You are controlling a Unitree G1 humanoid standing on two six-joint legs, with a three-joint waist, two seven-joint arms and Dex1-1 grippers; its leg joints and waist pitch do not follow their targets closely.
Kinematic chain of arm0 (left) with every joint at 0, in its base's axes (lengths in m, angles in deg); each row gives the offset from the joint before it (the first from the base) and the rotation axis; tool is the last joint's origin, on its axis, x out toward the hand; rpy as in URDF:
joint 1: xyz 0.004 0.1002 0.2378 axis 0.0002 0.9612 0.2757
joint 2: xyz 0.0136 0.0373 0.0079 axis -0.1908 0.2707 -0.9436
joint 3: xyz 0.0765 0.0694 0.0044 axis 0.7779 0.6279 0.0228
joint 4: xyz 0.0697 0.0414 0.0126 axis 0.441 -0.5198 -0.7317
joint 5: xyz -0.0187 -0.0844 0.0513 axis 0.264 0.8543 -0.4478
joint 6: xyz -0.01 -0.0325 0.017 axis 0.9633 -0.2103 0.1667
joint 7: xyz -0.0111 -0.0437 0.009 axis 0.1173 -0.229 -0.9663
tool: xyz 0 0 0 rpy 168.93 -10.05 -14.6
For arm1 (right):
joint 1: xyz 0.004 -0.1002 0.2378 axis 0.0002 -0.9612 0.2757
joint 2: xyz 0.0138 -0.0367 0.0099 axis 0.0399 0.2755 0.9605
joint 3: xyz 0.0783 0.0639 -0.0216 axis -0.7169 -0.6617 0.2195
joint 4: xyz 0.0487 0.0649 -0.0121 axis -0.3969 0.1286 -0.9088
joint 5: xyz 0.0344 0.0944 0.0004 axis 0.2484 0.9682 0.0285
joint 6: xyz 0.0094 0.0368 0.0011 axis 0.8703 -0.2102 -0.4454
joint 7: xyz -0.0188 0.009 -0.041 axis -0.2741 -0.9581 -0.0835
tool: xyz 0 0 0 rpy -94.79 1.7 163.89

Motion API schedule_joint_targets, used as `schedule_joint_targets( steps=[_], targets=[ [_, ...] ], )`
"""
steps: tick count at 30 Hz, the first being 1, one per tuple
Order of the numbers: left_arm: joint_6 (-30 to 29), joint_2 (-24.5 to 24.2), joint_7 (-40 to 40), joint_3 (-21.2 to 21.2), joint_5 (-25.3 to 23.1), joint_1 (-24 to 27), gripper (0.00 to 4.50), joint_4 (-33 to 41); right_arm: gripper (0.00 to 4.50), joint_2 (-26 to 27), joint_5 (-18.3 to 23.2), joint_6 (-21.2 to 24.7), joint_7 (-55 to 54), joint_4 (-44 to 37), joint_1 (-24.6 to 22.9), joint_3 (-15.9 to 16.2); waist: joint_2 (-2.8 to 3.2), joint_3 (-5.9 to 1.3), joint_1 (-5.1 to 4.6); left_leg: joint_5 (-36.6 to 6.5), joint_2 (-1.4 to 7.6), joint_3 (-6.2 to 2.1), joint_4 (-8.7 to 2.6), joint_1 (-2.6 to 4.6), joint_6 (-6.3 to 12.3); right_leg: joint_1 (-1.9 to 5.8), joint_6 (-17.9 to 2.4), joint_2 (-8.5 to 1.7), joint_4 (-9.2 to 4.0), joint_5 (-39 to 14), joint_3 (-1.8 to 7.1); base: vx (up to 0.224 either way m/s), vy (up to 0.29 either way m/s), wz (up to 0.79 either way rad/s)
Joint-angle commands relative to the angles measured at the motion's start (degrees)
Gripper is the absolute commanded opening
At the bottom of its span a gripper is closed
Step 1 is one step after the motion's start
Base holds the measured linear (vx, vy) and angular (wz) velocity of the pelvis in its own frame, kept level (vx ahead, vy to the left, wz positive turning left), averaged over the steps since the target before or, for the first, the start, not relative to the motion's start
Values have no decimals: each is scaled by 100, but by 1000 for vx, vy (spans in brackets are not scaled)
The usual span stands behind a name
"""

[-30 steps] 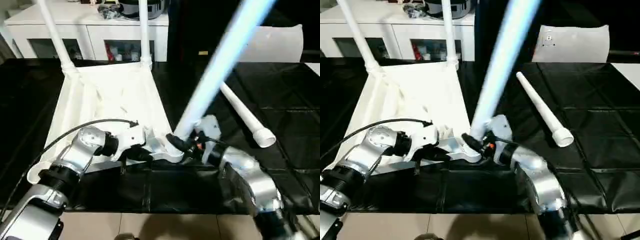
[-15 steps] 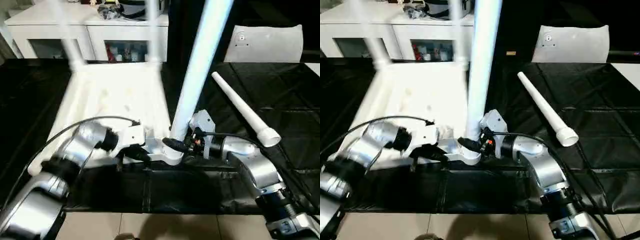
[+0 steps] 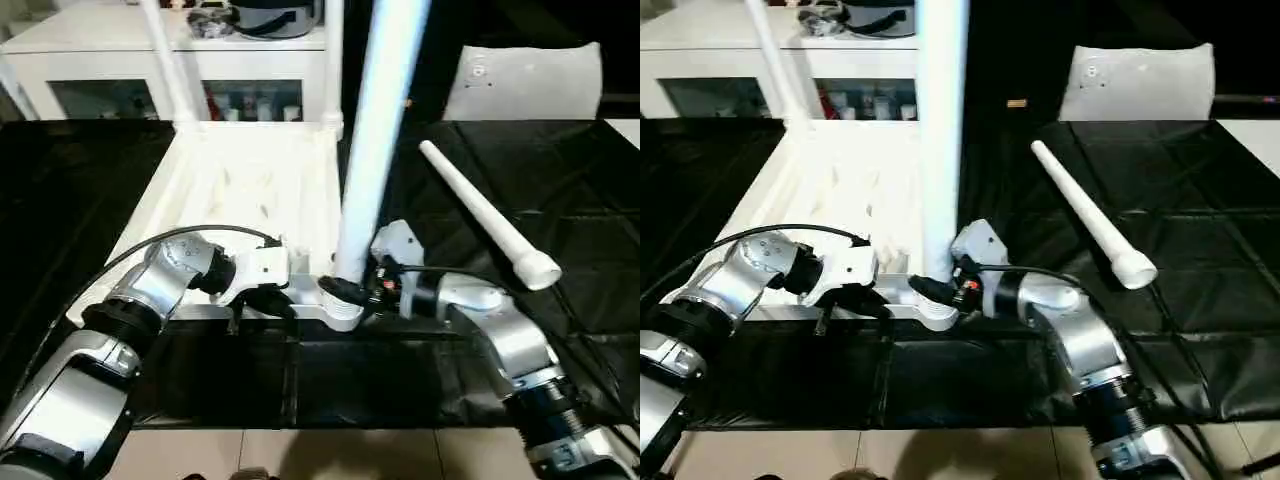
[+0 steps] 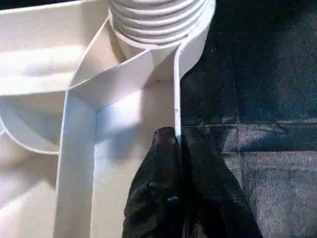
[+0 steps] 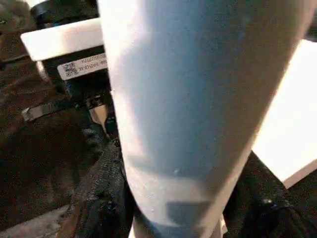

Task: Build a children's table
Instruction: Insert table leg to table base

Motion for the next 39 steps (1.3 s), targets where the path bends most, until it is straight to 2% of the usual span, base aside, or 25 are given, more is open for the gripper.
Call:
schedule_joint_targets(
  steps=[1, 2, 4, 5, 6, 7, 8, 10, 11, 13, 15, 17, 21, 25, 27, 28, 29, 31, 32, 33, 34, 35, 36, 38, 39],
  targets=[
    [-352, -50, 363, -312, 206, 14, 0, 391, 188, 113, -257, 291, -274, 565, -257, 252, 39, -209, -62, -2470, 291, -163, -476, 104, -44, 130, -386, -599, -624, -3595, 301, 0, 0, 0],
    [-675, -40, 486, -436, 306, 170, 0, 674, 188, 220, -282, 320, -541, 633, -217, 149, 69, -192, -91, -2585, 292, -180, -483, 109, -71, 121, -345, -596, -634, -3722, 280, 0, 0, 0],
    [-868, -30, 569, -516, 373, 266, 0, 845, 188, 294, -303, 347, -711, 674, -193, 76, 65, -166, -176, -2817, 273, -199, -474, 131, -91, 86, -277, -580, -680, -3917, 230, 0, 0, 0],
    [-1295, -1, 738, -595, 421, 531, 0, 1336, 188, 418, -298, 410, -968, 751, -124, -50, 62, -182, -217, -2892, 280, -213, -464, 145, -111, 103, -227, -602, -674, -3970, 217, 0, 0, 0],
    [-1827, 85, 954, -674, 486, 831, 0, 1907, 188, 541, -295, 469, -1217, 859, -39, -173, 77, -156, -242, -2923, 273, -229, -477, 116, -84, 105, -221, -596, -688, -3996, 187, 0, 0, 0],
    [-1827, 85, 954, -674, 486, 831, 0, 1907, 188, 541, -295, 469, -1217, 859, -39, -173, 87, -142, -311, -3062, 299, -257, -494, 95, -115, 126, -216, -605, -680, -3963, 140, 0, 0, 0],
    [-2607, 289, 1318, -743, 470, 1290, 0, 2816, 188, 698, -325, 513, -1570, 1036, 102, -317, 38, -125, -397, -3183, 294, -272, -502, 59, -114, 152, -112, -587, -700, -4020, 87, 0, 0, 0],
    [-3277, 718, 1773, -762, 349, 1596, 0, 3532, 188, 833, -369, 463, -1890, 1270, 256, -413, 75, -140, -495, -3285, 307, -291, -500, 84, -114, 167, -116, -619, -706, -3940, 56, 0, 0, 0],
    [-3501, 879, 1922, -727, 273, 1679, 0, 3760, 188, 879, -410, 413, -2024, 1373, 319, -431, 84, -111, -564, -3356, 317, -304, -515, 56, -96, 175, -146, -608, -725, -3819, 25, 0, 0, 0],
    [-3658, 963, 2014, -695, 239, 1720, 0, 3901, 188, 908, -440, 379, -2104, 1438, 355, -442, 113, -116, -603, -3508, 307, -299, -513, 115, -73, 154, -159, -595, -760, -3652, 6, 0, 0, 0],
    [-3780, 1142, 2205, -664, 194, 1731, 0, 3972, 188, 960, -441, 376, -2173, 1468, 378, -466, 57, -117, -622, -3378, 278, -287, -512, 72, -26, 165, -176, -623, -768, -3644, 36, 0, 0, 0],
    [-3874, 1223, 2348, -571, 113, 1725, 0, 4011, 188, 1016, -436, 402, -2197, 1467, 388, -466, 30, -120, -593, -3131, 226, -247, -458, 110, 43, 117, -121, -641, -815, -3906, 38, 0, 0, 0],
    [-3909, 1074, 2417, -485, -15, 1683, 0, 3967, 188, 1050, -421, 436, -2121, 1385, 358, -430, 58, -91, -617, -3248, 235, -281, -488, 84, 25, 125, 16, -604, -838, -4018, -7, 0, 0, 0],
    [-3917, 844, 2502, -601, -137, 1675, 0, 3894, 188, 1075, -351, 268, -2141, 1289, 308, -507, 109, -69, -661, -3567, 226, -303, -483, 128, -27, 99, 117, -592, -882, -4213, -65, 0, 0, 0],
    [-3757, 758, 2500, -629, -135, 1674, 0, 3804, 188, 1092, -235, 85, -2090, 1216, 286, -625, 90, -88, -682, -3551, 209, -300, -449, 148, -18, 91, 156, -608, -909, -4315, -97, 0, 0, 0],
    [-3541, 682, 2448, -601, -135, 1666, 0, 3725, 188, 1112, -148, -105, -2120, 1166, 283, -771, 103, -113, -692, -3540, 212, -296, -439, 152, -16, 95, 161, -606, -914, -4308, -101, 0, 0, 0],
    [-3374, 633, 2391, -574, -132, 1645, 0, 3655, 188, 1132, -70, -254, -2148, 1151, 300, -902, 49, -133, -698, -3480, 213, -292, -433, 144, 4, 96, 165, -608, -914, -4289, -96, 0, 0, 0],
    [-3007, 577, 2337, -579, -95, 1615, 0, 3522, 188, 1159, 100, -336, -2170, 1015, 291, -1112, 95, -120, -700, -3409, 217, -305, -451, 107, 22, 113, 136, -618, -896, -4224, -88, 0, 0, 0],
    [-2305, 439, 2147, -560, -25, 1517, 0, 3183, 188, 1183, 455, -408, -2183, 709, 278, -1520, 2, -122, -706, -3334, 197, -281, -428, 127, 58, 69, 174, -617, -942, -4320, -80, 0, 0, 0],
    [-2093, 414, 2215, -606, -37, 1462, 0, 2994, 188, 1170, 545, -423, -2181, 551, 247, -1619, 52, -132, -689, -3290, 182, -278, -413, 149, 62, 66, 179, -625, -938, -4335, -75, 0, 0, 0],
    [-1890, 378, 2277, -634, -68, 1392, 0, 2799, 188, 1158, 609, -428, -2195, 409, 221, -1691, 108, -165, -670, -3173, 203, -281, -430, 126, 32, 96, 138, -627, -890, -4152, -47, 0, 0, 0],
    [-1769, 365, 2335, -654, -93, 1335, 0, 2659, 188, 1146, 640, -433, -2201, 343, 215, -1729, 8, -196, -670, -2969, 241, -287, -476, 41, 41, 150, 81, -605, -837, -3771, -6, 0, 0, 0],
    [-1689, 346, 2269, -704, -25, 1296, 0, 2571, 188, 1146, 705, -411, -2208, 240, 196, -1781, 17, -212, -642, -2837, 261, -291, -495, 11, 52, 173, 14, -620, -784, -3553, 30, 0, 0, 0],
    [-1503, 322, 2332, -891, 99, 1175, 0, 2307, 188, 1155, 797, -361, -2275, -31, 125, -1863, 150, -247, -594, -2404, 302, -280, -524, -61, 101, 197, -258, -629, -673, -2800, 121, 0, 0, 0],
    [-1562, 345, 2205, -1003, 264, 1150, 0, 2307, 188, 1153, 825, -330, -2285, -95, 96, -1877, 91, -278, -564, -1994, 331, -241, -530, -104, 144, 222, -531, -625, -574, -2095, 175, 0, 0, 0]
  ],
)
